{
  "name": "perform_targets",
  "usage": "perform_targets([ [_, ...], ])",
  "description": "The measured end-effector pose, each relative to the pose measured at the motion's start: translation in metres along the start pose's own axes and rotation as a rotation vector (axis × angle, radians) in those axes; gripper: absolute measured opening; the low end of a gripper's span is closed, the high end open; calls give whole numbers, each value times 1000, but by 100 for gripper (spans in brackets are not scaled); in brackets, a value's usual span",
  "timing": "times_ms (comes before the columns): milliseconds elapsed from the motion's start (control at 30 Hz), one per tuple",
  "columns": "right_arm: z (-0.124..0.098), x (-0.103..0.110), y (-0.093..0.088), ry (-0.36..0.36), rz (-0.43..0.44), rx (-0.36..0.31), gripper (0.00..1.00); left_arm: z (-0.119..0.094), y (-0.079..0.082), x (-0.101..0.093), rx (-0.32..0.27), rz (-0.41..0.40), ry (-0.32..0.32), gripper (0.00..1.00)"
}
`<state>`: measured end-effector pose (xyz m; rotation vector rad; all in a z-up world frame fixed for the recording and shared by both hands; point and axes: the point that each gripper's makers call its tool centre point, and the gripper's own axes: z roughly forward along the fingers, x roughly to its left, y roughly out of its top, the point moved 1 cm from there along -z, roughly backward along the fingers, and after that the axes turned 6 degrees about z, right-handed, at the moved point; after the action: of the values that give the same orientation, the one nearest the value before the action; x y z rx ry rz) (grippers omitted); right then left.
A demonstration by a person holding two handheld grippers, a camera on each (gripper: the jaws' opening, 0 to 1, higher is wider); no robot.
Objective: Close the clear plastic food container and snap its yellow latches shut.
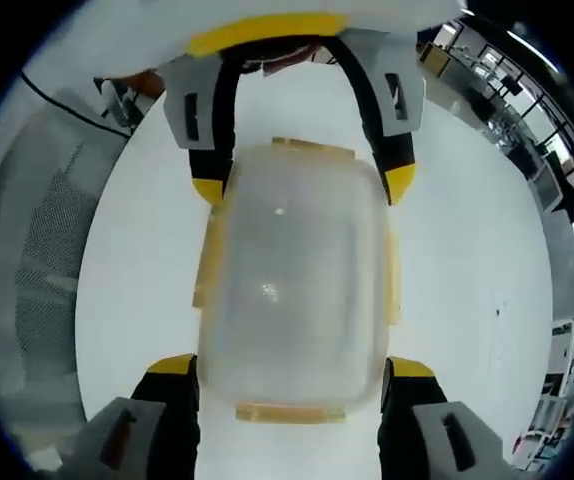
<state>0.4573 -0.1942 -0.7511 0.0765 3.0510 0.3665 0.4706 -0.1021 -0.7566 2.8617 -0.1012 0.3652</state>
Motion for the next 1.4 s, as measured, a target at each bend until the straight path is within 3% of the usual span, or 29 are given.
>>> perform_targets([
  [267,5,-16,11,-8,0,-2,73,4,-10,14,-21,-18,21,78],
  [833,7,-38,14,-1,-17,0,73,13,-15,35,-15,-29,22,81],
  [1400,7,-41,15,-8,-8,-7,74,13,-16,38,-22,-33,20,82],
])
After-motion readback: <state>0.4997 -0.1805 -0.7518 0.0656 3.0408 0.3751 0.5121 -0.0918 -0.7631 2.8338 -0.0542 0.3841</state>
